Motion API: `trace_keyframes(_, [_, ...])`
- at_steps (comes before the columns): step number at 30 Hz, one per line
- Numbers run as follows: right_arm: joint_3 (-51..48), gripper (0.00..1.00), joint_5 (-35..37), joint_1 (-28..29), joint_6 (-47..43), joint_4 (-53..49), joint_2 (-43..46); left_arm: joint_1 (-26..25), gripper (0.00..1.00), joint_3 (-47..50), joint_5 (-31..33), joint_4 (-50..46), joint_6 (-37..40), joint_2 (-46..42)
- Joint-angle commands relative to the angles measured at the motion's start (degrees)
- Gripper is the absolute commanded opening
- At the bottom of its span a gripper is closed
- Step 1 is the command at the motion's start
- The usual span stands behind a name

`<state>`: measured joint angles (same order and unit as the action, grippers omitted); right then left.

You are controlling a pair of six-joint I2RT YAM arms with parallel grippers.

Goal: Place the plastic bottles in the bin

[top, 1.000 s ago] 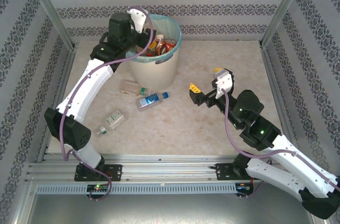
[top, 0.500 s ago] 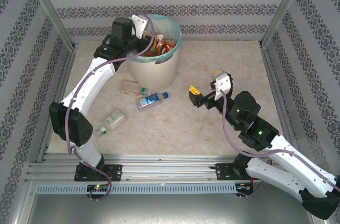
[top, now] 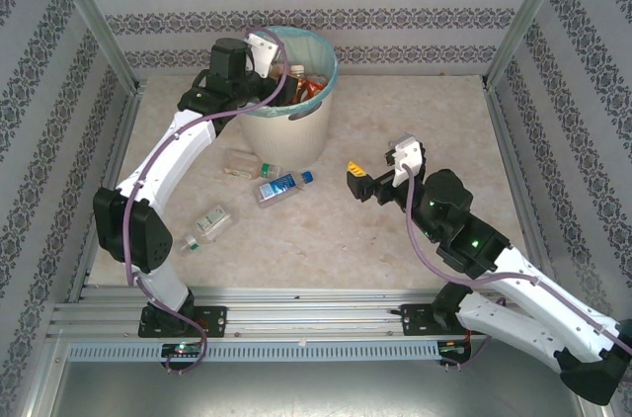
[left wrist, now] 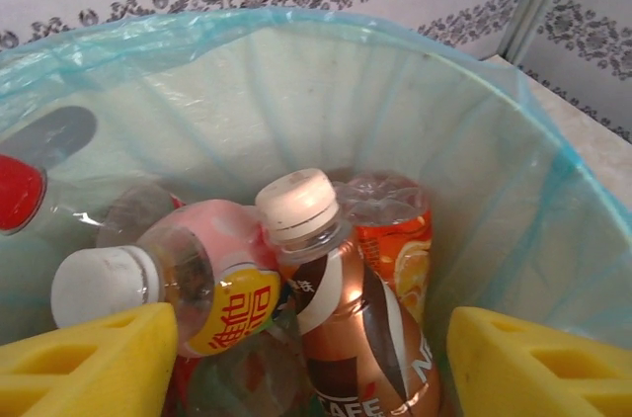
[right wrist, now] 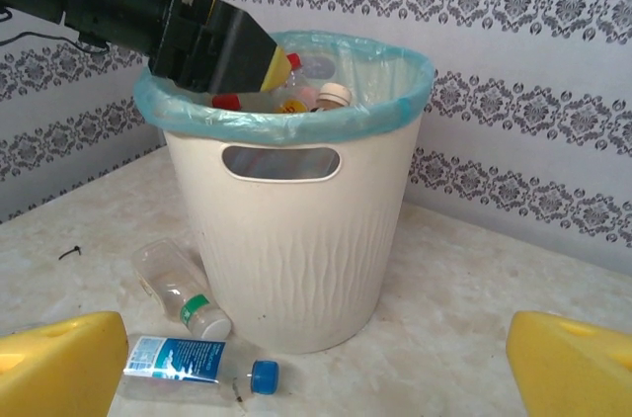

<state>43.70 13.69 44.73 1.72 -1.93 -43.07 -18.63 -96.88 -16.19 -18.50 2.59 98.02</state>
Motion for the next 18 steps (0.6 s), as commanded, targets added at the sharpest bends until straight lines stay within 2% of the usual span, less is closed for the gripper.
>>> trace_keyframes(1, [0.0,0.98,-0.1,-0.5,1.6,1.0,-0.8,0.5,0.66,-2.4,-3.3,0.6,-2.0,-2.6])
trace_keyframes(4, [0.7,0.98,-0.4,-0.4,2.0,1.2,-1.7,0.5,0.61,-3.1,-4.1,0.1,-3.7,-3.2])
trace_keyframes(8, [1.7,0.96,-3.9,-0.5,0.4,0.5,-4.3,0.4,0.61,-2.9,-5.3,0.9,-6.5,-5.5])
trace_keyframes(14, [7.1,0.95,-18.0,-0.3,-12.4,-6.2,-14.4,-0.2,0.61,4.0,-7.1,1.1,-10.6,-13.9])
trace_keyframes(16, [10.1,0.94,-22.6,0.2,-17.8,-9.0,-19.9,-0.2,0.62,9.4,-6.1,1.8,-13.0,-18.4])
trace_keyframes(18, [12.1,0.92,-23.9,1.7,-23.6,-9.4,-25.2,-0.2,0.62,15.9,-4.3,2.7,-15.2,-23.2])
